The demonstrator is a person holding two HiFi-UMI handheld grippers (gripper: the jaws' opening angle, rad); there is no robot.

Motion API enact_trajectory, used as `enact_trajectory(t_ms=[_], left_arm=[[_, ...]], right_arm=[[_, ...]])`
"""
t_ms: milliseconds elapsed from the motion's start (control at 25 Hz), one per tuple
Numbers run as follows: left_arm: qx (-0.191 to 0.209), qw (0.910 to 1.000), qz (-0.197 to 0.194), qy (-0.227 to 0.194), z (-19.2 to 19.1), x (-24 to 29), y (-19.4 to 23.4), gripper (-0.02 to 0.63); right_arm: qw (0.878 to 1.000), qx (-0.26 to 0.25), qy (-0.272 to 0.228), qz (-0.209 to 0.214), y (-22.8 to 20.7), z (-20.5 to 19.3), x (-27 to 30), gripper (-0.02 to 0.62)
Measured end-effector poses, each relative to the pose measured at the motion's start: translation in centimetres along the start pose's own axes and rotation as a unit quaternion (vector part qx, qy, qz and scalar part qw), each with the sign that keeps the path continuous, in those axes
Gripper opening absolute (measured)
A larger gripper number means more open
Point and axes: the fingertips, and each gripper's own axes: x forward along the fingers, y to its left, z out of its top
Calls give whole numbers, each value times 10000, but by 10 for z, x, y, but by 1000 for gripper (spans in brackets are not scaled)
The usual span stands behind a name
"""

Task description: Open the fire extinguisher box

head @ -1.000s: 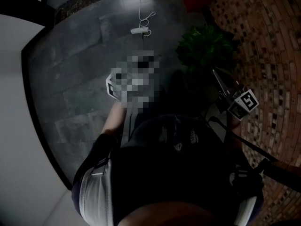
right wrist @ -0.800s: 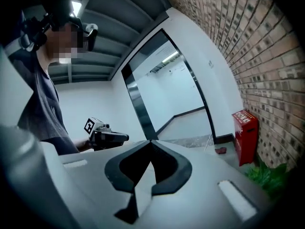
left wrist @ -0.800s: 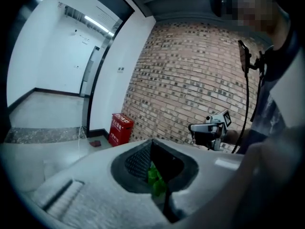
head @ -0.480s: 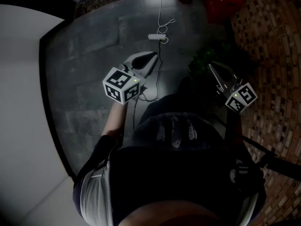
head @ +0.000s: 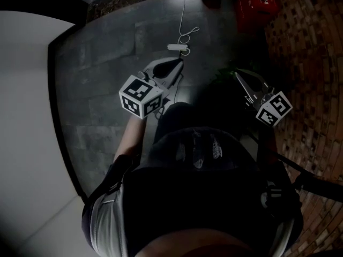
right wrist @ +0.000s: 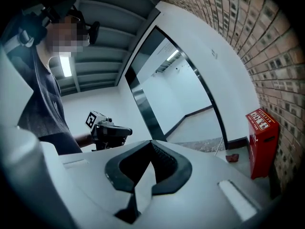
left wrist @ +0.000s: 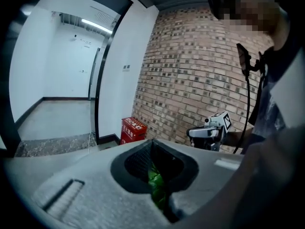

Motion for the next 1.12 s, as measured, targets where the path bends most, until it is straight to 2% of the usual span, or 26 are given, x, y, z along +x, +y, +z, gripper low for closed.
enact_trajectory(t_ms=[200,360,520,640,840,1000,1120], left_arm=[[103,9999,125,49,7,3,20,0],[-3,9999,117,14,7,-2,40,0],[-56,9999,57,-136,23,1,74,0],[-144,9997,27,-212,29,18,105,0],[-226,9993,-130,-264,39,28,165,0],[-115,9990,-428,-77,78,48,221,0],[72,9983,-550,-150,83,48,231,0]], right_arm=[[9998,-10,207,-83,-16,-3,11,0],[9998,-96,125,-151,-15,5,26,0],[9997,-142,60,-192,-16,26,51,0],[9992,-183,121,-334,-37,32,70,0],[9981,-246,158,-536,-60,46,125,0],[9973,-41,17,-739,-88,83,180,0],[9968,-33,-22,-795,-89,79,199,0]])
